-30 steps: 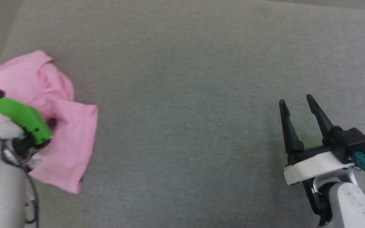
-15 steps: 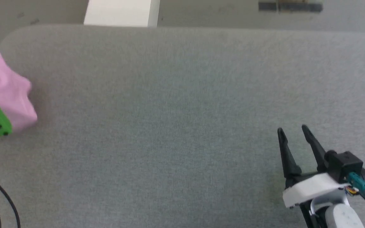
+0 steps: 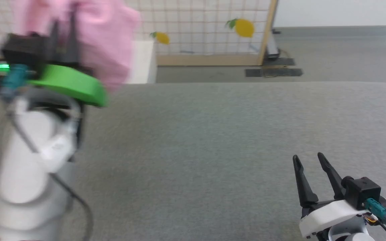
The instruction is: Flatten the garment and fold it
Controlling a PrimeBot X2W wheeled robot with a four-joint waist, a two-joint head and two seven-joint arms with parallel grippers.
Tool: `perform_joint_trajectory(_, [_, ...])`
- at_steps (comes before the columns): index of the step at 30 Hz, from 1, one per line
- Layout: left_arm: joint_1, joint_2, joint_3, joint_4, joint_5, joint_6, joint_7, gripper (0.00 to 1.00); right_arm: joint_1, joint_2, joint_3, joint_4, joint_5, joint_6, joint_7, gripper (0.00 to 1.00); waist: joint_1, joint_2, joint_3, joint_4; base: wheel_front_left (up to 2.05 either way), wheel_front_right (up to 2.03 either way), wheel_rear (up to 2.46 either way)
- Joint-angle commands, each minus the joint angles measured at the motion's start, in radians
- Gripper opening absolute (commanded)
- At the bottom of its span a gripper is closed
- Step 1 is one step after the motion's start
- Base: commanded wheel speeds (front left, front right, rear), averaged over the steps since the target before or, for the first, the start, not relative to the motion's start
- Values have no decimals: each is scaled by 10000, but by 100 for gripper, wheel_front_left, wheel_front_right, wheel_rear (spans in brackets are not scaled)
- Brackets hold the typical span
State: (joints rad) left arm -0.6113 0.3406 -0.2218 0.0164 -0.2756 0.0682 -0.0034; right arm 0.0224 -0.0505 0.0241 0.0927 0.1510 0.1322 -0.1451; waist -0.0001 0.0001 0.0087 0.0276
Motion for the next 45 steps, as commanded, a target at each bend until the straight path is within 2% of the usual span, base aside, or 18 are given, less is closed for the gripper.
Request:
perform_joint_trajectory(1, [-91, -346, -316, 39, -63, -139, -22, 0, 119, 2, 1, -67, 65, -15, 35, 100, 1, -1, -411, -942, 0, 0, 0])
perform_joint_trajectory(5, [130, -1341, -1397, 657, -222, -409, 106, 0, 125, 2, 137, -157, 89, -15, 120, 100, 1, -1, -349, -1643, 0, 0, 0])
perform_joint_trajectory(9, [666, -2085, -2413, 2033, -405, -713, 619, 0, 45, 2, 265, -192, 134, -15, 167, 100, 1, -1, -224, -2359, 0, 0, 0])
perform_joint_trajectory(13, [1228, -2515, -3240, 3750, -749, -948, 1729, 0, -39, 2, 311, -164, 183, -15, 213, 100, 1, -1, -49, -2911, 0, 0, 0])
perform_joint_trajectory(17, [1645, -2727, -3822, 5339, -1344, -1132, 3670, 0, -104, 3, 321, -102, 231, -15, 221, 100, 1, -1, 130, -3258, 0, 0, 0])
perform_joint_trajectory(18, [1719, -2762, -3921, 5653, -1550, -1171, 4261, 14, -117, 3, 331, -90, 243, -15, 216, 100, 1, -1, 171, -3314, 0, 0, 0])
perform_joint_trajectory(19, [1762, -2783, -3976, 5832, -1702, -1188, 4677, 60, -123, 3, 332, -87, 253, -15, 214, 100, 1, -1, 200, -3342, 0, 0, 0])
perform_joint_trajectory(20, [1799, -2804, -3987, 5986, -1883, -1146, 5107, 100, -126, 3, 323, -85, 266, -15, 212, 100, 1, -1, 224, -3350, 0, 0, 0])
perform_joint_trajectory(23, [1847, -2835, -3869, 5951, -2277, -976, 5649, 100, -97, 3, 242, -82, 299, -15, 203, 100, 1, -1, 285, -3245, 0, 0, 0])
perform_joint_trajectory(25, [1849, -2841, -3633, 5588, -2399, -780, 5292, 100, -91, 3, 194, -68, 329, -15, 199, 100, 1, -1, 304, -3087, 0, 0, 0])
perform_joint_trajectory(27, [1927, -2839, -3176, 5015, -2517, -522, 4324, 100, -105, 3, 202, -52, 328, -15, 199, 100, 1, -1, 291, -2877, 0, 0, 0])
perform_joint_trajectory(33, [2706, -2524, -1814, 3229, -2272, 272, 416, 100, -168, 3, 131, -121, 298, -15, 166, 100, 1, -1, 227, -1972, 0, 0, 0])
perform_joint_trajectory(37, [3626, -2142, -1177, 2374, -2009, 592, -1650, 100, -235, 3, 284, -148, 352, -15, 306, 100, 1, -1, 194, -1387, 0, 0, 0])
perform_joint_trajectory(41, [4589, -1904, -653, 1726, -1876, 768, -2427, 100, -160, 3, 834, 130, 584, -15, 1358, 100, 1, -1, 260, -814, 0, 0, 0])
perform_joint_trajectory(45, [5182, -1900, -258, 1099, -1614, 742, -2569, 100, -101, 3, 1156, 531, 785, -15, 2945, 100, 1, -1, 481, -235, 0, 0, 0])
